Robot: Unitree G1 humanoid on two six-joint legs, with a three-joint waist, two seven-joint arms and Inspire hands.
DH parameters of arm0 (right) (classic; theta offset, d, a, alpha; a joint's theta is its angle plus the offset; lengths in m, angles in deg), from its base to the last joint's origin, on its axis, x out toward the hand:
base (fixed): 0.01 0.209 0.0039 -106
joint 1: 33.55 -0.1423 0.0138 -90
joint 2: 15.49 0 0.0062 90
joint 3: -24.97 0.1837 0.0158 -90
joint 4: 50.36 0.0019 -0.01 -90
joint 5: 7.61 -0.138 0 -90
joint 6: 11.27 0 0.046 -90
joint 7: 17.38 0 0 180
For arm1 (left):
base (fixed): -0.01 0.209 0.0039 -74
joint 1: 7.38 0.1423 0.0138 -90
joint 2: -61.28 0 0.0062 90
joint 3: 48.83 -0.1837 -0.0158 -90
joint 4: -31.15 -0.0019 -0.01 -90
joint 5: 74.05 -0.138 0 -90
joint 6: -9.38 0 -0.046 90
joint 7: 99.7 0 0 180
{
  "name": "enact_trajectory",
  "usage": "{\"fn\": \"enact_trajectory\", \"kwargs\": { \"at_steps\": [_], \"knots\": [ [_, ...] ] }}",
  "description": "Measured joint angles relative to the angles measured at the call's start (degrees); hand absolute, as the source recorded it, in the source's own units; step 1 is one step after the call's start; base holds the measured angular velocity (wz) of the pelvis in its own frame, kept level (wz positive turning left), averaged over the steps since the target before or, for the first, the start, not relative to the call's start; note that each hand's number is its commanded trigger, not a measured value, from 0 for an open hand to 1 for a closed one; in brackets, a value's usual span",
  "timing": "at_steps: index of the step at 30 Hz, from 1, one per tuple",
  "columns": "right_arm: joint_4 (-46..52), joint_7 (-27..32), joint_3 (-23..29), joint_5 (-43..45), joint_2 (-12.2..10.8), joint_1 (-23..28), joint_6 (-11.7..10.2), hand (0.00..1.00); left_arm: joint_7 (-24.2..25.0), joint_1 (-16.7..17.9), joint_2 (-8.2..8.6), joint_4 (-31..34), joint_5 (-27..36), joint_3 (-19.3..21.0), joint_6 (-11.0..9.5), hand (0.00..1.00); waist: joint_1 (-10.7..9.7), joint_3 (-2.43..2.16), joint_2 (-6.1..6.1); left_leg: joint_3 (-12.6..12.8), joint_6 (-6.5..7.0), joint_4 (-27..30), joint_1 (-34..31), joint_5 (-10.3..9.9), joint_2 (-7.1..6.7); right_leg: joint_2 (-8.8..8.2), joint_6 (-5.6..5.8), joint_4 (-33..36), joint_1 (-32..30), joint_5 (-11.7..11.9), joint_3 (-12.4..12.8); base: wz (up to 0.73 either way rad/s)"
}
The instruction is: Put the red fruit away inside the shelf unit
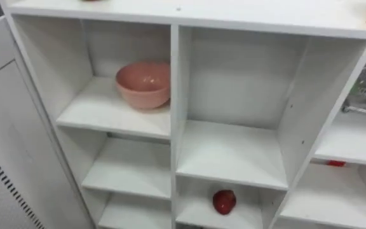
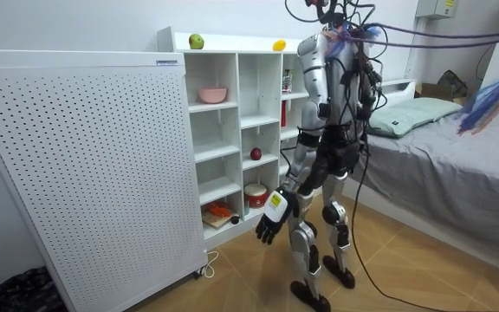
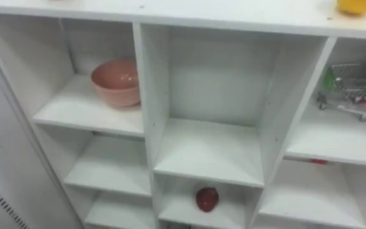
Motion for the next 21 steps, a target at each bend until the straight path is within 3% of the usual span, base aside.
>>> {"fn": "enact_trajectory", "kwargs": {
  "at_steps": [2, 7, 13, 17, 21],
  "knots": [
    [-1.88, 0.81, 2.66, -0.67, -2.00, 1.30, 0.00, 0.00, -0.93, 0.37, 1.30, 0.01, -2.05, 3.18, 0.51, 0.00, -0.98, 0.05, 0.10, 0.20, -0.22, -3.52, 3.95, 0.52, 0.26, 1.12, 0.17, -4.57, 4.29, 1.32, 0.51, 0.02],
    [-2.44, 1.32, 4.42, -2.67, -4.66, 1.57, -0.03, 0.00, -2.21, -0.26, 1.53, 0.02, -3.14, 4.46, 0.34, 0.00, -2.20, -0.08, 0.71, 0.27, -0.51, -7.63, 9.51, 0.77, 0.68, 2.59, 0.40, -10.59, 9.98, 3.29, 0.78, -0.09],
    [-4.50, 1.12, 6.71, -1.71, -4.75, 1.22, 0.60, 0.00, -2.29, -0.57, 2.08, -0.06, -5.48, 9.00, 0.54, 0.00, -2.47, 0.02, 1.56, 0.30, -0.52, -9.93, 13.30, 0.82, 0.68, 3.17, 0.50, -12.71, 12.84, 3.89, 2.86, -0.14],
    [-5.10, 0.21, 7.14, -1.35, -4.75, 1.17, 1.52, 0.00, -1.90, -0.30, 3.62, -0.61, -7.15, 12.27, 1.93, 0.00, -2.39, 0.19, 2.03, 0.13, -0.46, -12.07, 16.09, 1.09, 0.75, 3.51, 0.49, -12.68, 13.94, 3.90, 5.45, -0.16],
    [-6.30, -1.39, 8.36, 0.04, -4.89, 0.74, 2.40, 0.00, -1.39, -0.10, 4.23, -0.68, -10.97, 13.21, 2.81, 0.00, -2.49, 0.24, 2.03, -0.10, -0.41, -12.33, 17.71, 1.34, 0.76, 3.56, 0.46, -12.23, 14.98, 3.92, 6.22, -0.07]
  ]
}}
